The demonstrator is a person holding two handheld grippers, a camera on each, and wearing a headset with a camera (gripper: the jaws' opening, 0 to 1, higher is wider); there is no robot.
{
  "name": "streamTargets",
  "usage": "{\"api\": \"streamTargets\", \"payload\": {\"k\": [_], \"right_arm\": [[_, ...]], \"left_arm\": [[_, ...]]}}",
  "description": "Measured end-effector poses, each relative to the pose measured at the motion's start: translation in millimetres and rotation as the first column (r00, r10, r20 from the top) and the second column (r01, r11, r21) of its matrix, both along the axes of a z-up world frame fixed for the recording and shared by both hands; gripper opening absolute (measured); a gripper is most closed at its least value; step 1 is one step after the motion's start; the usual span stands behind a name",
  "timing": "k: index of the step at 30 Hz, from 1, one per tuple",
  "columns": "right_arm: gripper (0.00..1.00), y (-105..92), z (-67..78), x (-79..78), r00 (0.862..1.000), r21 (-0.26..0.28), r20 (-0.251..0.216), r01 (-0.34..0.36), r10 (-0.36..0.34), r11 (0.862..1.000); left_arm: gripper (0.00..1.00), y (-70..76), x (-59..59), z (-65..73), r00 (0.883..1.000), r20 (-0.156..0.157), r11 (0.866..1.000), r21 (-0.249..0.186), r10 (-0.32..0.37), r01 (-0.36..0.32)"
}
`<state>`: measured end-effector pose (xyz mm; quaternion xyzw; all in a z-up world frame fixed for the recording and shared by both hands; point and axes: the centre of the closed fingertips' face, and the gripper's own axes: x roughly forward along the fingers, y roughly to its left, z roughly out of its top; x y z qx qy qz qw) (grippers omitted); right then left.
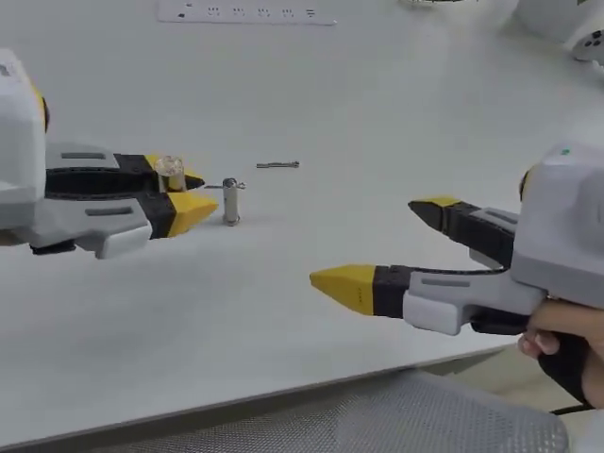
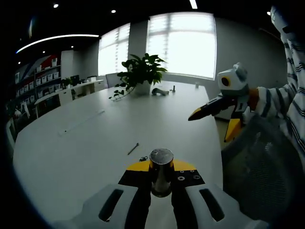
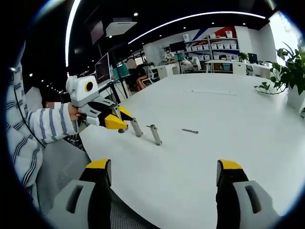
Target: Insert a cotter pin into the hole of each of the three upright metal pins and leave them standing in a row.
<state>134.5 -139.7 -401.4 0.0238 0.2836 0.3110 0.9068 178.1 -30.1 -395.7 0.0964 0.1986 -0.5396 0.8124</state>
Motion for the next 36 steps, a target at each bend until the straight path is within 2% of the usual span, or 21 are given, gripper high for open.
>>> {"api": "streamTargets", "payload": {"k": [2, 5, 10, 12, 21, 29, 36], "right_arm": [[0.90, 0.1, 1.4, 0.4, 1.000, 0.006, 0.004, 0.001, -0.001, 1.000], [0.90, -0.3, 0.9, 0.6, 1.000, 0.007, 0.004, 0.002, -0.002, 1.000], [0.90, 0.7, -1.8, -0.9, 1.000, 0.007, -0.002, -0.003, 0.003, 1.000], [0.90, 1.3, -2.7, -1.8, 1.000, 0.009, -0.004, -0.004, 0.004, 1.000], [0.89, 0.1, -7.1, -4.2, 1.000, 0.001, -0.012, -0.007, 0.007, 1.000], [0.89, -1.6, -9.0, -5.3, 1.000, 0.001, -0.019, -0.002, 0.002, 1.000], [0.89, -2.0, -11.1, -6.2, 1.000, -0.001, -0.027, -0.003, 0.003, 1.000]], "left_arm": [[0.10, -2.0, -2.4, -2.5, 1.000, -0.001, 1.000, 0.003, -0.002, 0.002], [0.10, -5.6, -6.4, -10.0, 1.000, -0.022, 1.000, 0.003, -0.003, 0.003], [0.10, -8.8, -10.3, -30.5, 0.999, -0.040, 0.999, 0.049, -0.002, 0.004], [0.10, -10.2, -11.7, -34.2, 0.999, -0.043, 0.999, 0.051, -0.005, 0.007], [0.10, -18.4, -15.3, -46.5, 0.999, -0.027, 0.996, 0.085, -0.035, 0.038], [0.10, -19.7, -17.0, -52.6, 0.998, -0.031, 0.994, 0.093, -0.047, 0.050], [0.10, -20.0, -19.1, -57.6, 0.998, -0.021, 0.992, 0.107, -0.067, 0.069]]}}
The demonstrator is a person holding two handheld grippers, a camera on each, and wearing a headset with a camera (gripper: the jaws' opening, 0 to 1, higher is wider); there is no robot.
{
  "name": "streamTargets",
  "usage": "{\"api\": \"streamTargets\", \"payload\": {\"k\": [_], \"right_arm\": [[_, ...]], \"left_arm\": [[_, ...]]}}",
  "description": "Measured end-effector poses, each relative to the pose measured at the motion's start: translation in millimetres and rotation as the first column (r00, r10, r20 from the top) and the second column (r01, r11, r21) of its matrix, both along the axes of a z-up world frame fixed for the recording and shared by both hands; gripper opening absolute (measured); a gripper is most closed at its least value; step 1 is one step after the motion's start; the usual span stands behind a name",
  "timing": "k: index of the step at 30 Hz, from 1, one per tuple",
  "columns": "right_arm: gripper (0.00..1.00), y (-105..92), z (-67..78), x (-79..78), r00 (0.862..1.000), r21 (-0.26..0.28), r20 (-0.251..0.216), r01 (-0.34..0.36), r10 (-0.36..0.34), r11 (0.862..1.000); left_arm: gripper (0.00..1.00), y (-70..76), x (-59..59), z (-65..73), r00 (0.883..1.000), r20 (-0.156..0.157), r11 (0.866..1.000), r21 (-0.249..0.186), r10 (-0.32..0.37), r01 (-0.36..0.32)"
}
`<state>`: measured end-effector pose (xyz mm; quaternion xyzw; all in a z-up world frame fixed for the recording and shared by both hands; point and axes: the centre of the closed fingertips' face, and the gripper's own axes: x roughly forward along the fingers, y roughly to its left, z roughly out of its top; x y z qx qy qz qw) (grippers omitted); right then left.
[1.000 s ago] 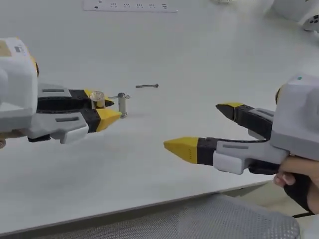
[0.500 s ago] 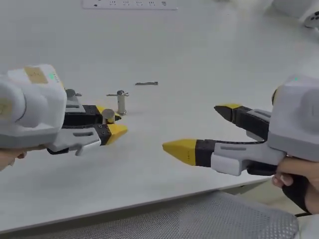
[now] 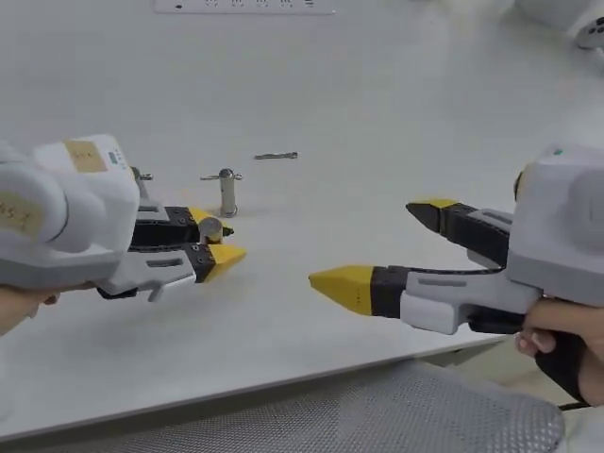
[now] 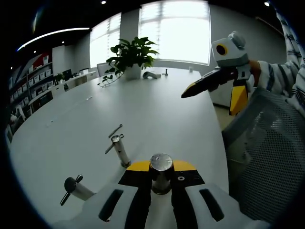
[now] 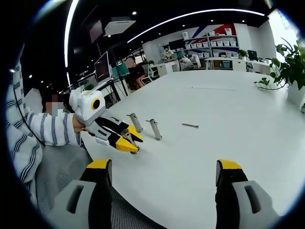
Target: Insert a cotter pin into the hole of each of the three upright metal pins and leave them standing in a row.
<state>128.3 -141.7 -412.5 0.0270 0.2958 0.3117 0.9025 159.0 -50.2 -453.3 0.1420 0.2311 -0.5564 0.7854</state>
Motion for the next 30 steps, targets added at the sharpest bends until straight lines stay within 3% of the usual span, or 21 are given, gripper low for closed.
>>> {"api": "streamTargets", "payload": {"k": [16, 18, 30], "right_arm": [[0.88, 0.3, -2.3, -1.7, 1.000, -0.007, -0.006, -0.007, 0.007, 1.000], [0.88, 0.1, -2.5, -1.8, 1.000, -0.008, -0.007, -0.007, 0.006, 1.000], [0.88, 2.6, -3.9, -2.4, 1.000, -0.012, -0.012, -0.016, 0.016, 1.000]], "left_arm": [[0.10, 0.4, -4.1, -11.9, 1.000, -0.008, 1.000, 0.020, -0.008, 0.008], [0.10, 0.2, -4.8, -10.8, 1.000, -0.016, 1.000, 0.007, -0.004, 0.004], [0.11, 1.4, -7.0, -9.8, 1.000, -0.003, 1.000, -0.013, -0.015, 0.015]]}}
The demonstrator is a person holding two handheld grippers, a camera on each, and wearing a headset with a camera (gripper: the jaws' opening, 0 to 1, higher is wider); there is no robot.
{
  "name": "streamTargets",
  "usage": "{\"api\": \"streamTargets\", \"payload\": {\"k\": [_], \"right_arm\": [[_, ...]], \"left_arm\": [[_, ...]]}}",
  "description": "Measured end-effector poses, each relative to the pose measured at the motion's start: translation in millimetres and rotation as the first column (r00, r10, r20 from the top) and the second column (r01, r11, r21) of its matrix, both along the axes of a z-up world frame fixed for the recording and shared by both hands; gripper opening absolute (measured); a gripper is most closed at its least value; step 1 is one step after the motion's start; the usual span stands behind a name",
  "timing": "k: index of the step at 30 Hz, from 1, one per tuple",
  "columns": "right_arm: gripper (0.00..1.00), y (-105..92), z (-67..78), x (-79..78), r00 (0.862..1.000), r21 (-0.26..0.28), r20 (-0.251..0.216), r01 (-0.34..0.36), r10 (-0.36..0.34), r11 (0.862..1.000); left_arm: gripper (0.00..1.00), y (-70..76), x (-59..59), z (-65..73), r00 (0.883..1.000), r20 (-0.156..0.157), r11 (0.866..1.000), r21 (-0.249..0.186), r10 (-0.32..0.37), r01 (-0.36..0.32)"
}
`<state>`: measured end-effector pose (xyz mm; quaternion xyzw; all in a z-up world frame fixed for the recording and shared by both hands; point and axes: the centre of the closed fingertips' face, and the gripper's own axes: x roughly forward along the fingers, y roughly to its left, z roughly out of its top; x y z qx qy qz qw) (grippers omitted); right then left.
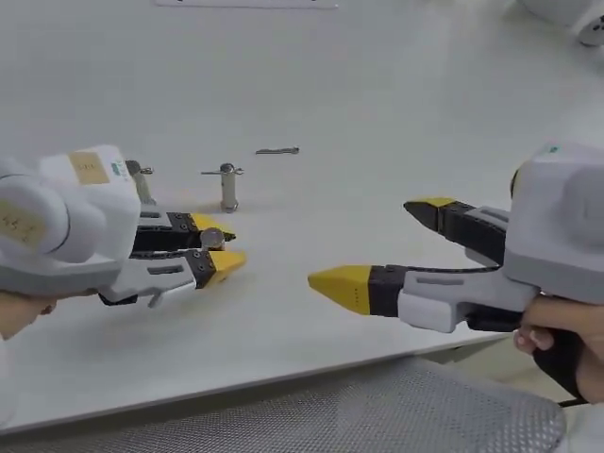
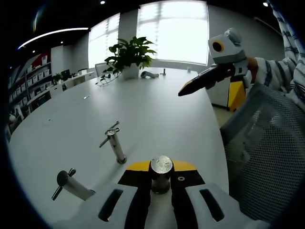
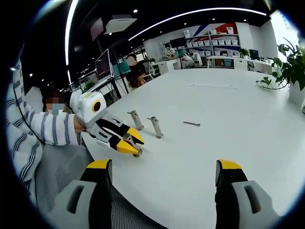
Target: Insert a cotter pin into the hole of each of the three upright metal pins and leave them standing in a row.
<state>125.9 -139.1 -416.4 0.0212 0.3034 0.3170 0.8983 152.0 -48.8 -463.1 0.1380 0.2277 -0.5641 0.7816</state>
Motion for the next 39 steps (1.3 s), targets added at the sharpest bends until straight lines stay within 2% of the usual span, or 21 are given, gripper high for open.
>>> {"api": "streamTargets", "payload": {"k": [5, 8, 9, 17, 19, 23, 25, 26, 27, 29, 31, 35, 37, 39], "right_arm": [[0.88, 1.2, -0.5, -0.1, 1.000, -0.004, -0.002, -0.006, 0.006, 1.000], [0.88, 2.0, 0.9, 0.5, 1.000, -0.005, 0.003, -0.006, 0.006, 1.000], [0.88, 2.2, 1.3, 0.8, 1.000, -0.005, 0.004, -0.005, 0.005, 1.000], [0.88, -0.4, 0.5, 1.9, 1.000, -0.014, 0.004, -0.001, 0.001, 1.000], [0.88, -1.2, 0.0, 1.9, 1.000, -0.018, 0.003, -0.002, 0.002, 1.000], [0.88, -3.1, -0.4, 2.0, 1.000, -0.034, -0.001, -0.007, 0.007, 0.999], [0.88, -5.2, 1.6, 3.0, 1.000, -0.042, 0.002, -0.004, 0.004, 0.999], [0.88, -6.7, 2.9, 3.7, 1.000, -0.046, 0.003, -0.002, 0.002, 0.999], [0.88, -7.7, 3.5, 4.1, 1.000, -0.050, 0.004, -0.001, 0.002, 0.999], [0.88, -11.7, 3.7, 5.2, 1.000, -0.071, 0.003, -0.004, 0.004, 0.997], [0.88, -16.6, 3.9, 6.6, 1.000, -0.092, 0.002, -0.004, 0.005, 0.996], [0.85, -25.1, 3.9, 8.9, 1.000, -0.133, -0.002, -0.013, 0.013, 0.991], [0.83, -28.5, 4.5, 11.3, 1.000, -0.171, 0.012, -0.025, 0.028, 0.985], [0.82, -28.6, 3.5, 12.0, 0.999, -0.191, 0.002, -0.040, 0.041, 0.981]], "left_arm": [[0.12, -0.2, -0.2, 1.3, 1.000, -0.022, 1.000, -0.010, -0.001, 0.001], [0.14, 0.7, -0.3, 7.3, 1.000, -0.012, 1.000, -0.022, -0.009, 0.009], [0.15, 1.1, -1.3, 9.7, 1.000, -0.019, 1.000, -0.029, -0.012, 0.011], [0.41, 14.6, -20.8, 31.6, 0.998, -0.040, 0.996, -0.072, -0.052, 0.049], [0.47, 22.4, -20.3, 34.1, 0.999, -0.022, 0.998, -0.059, -0.027, 0.026], [0.51, 35.4, -27.5, 38.8, 0.999, -0.052, 0.998, -0.068, -0.002, -0.001], [0.57, 38.5, -31.0, 42.1, 0.998, -0.061, 0.996, -0.085, 0.010, -0.015], [0.62, 39.8, -34.1, 43.3, 0.997, -0.076, 0.995, -0.095, 0.013, -0.021], [0.65, 41.0, -35.9, 42.3, 0.996, -0.085, 0.996, -0.090, 0.014, -0.022], [0.71, 44.4, -40.2, 39.6, 0.997, -0.073, 0.997, -0.070, 0.011, -0.016], [0.73, 47.4, -42.2, 38.4, 0.997, -0.078, 0.998, -0.066, 0.018, -0.023], [0.82, 53.1, -45.1, 36.7, 0.992, -0.114, 0.995, -0.080, 0.053, -0.062], [0.89, 56.2, -46.2, 35.9, 0.991, -0.118, 0.994, -0.080, 0.064, -0.074], [0.98, 60.2, -46.3, 33.7, 0.988, -0.134, 0.993, -0.078, 0.077, -0.088]]}}
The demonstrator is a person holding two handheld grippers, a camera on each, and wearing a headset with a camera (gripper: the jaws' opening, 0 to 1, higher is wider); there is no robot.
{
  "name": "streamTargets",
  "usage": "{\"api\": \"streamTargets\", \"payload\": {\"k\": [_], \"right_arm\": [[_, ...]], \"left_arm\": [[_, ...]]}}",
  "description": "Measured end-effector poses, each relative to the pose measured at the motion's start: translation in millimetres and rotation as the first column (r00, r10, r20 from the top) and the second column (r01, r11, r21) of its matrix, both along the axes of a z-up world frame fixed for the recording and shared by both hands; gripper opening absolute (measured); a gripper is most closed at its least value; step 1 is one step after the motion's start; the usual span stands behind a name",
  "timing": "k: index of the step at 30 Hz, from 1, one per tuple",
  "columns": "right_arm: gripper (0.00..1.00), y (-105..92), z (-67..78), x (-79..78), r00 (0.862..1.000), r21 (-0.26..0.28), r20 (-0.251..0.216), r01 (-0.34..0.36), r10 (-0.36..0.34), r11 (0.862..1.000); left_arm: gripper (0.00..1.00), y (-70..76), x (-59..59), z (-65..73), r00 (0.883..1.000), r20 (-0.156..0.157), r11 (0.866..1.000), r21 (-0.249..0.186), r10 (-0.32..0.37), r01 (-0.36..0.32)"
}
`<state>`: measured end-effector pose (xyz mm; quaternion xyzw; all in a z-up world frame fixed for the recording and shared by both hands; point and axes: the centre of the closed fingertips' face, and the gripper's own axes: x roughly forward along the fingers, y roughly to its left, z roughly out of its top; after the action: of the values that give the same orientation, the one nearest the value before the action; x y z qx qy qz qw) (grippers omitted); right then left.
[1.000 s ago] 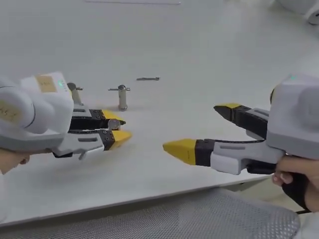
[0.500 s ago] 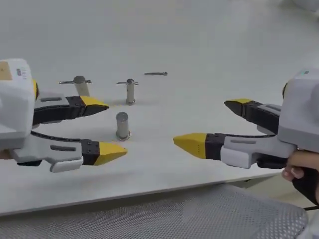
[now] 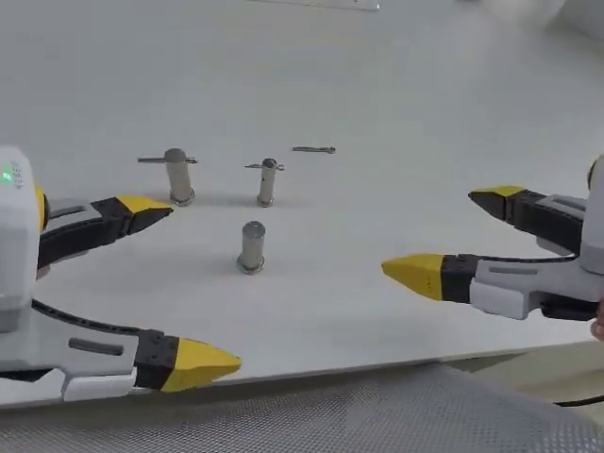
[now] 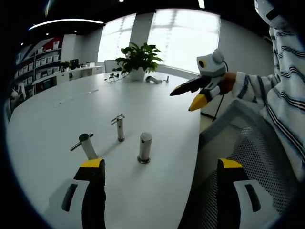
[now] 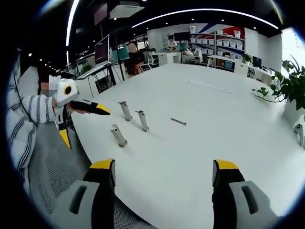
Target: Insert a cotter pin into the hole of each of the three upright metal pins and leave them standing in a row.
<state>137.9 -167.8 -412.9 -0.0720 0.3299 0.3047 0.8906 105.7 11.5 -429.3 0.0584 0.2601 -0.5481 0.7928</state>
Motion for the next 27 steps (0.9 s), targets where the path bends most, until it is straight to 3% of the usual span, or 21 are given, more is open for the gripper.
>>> {"api": "streamTargets", "payload": {"k": [4, 6, 9, 15, 18, 21, 27], "right_arm": [[0.82, 0.0, -2.5, 2.4, 1.000, -0.039, -0.015, -0.025, 0.025, 0.999], [0.81, 1.3, -3.0, 4.8, 0.999, -0.057, -0.021, -0.043, 0.042, 0.997], [0.77, 3.0, -3.5, 10.4, 0.995, -0.116, -0.028, -0.099, 0.097, 0.988], [0.68, 9.0, -1.4, 30.4, 0.986, -0.186, -0.030, -0.169, 0.166, 0.968], [0.65, 14.4, -2.1, 37.7, 0.972, -0.231, -0.057, -0.235, 0.228, 0.944], [0.64, 19.7, -2.1, 49.3, 0.949, -0.294, -0.073, -0.313, 0.305, 0.903], [0.57, 28.2, -4.9, 69.3, 0.914, -0.341, -0.113, -0.404, 0.390, 0.849]], "left_arm": [[0.99, 8.6, 2.5, 0.2, 0.998, -0.028, 0.998, -0.027, 0.055, -0.056], [0.99, 11.7, 4.1, 0.3, 0.997, -0.020, 0.997, -0.026, 0.074, -0.075], [0.99, 17.8, 5.0, -3.0, 0.995, -0.012, 0.995, -0.005, 0.099, -0.099], [0.99, 20.1, -0.4, -4.2, 0.992, -0.026, 0.992, -0.016, 0.127, -0.127], [0.99, 20.9, -0.3, -3.6, 0.987, -0.028, 0.987, -0.017, 0.161, -0.161], [0.99, 21.5, -1.2, -2.0, 0.983, -0.036, 0.984, -0.024, 0.178, -0.179], [0.98, 25.4, -1.6, 0.6, 0.977, -0.044, 0.977, -0.024, 0.211, -0.212]]}}
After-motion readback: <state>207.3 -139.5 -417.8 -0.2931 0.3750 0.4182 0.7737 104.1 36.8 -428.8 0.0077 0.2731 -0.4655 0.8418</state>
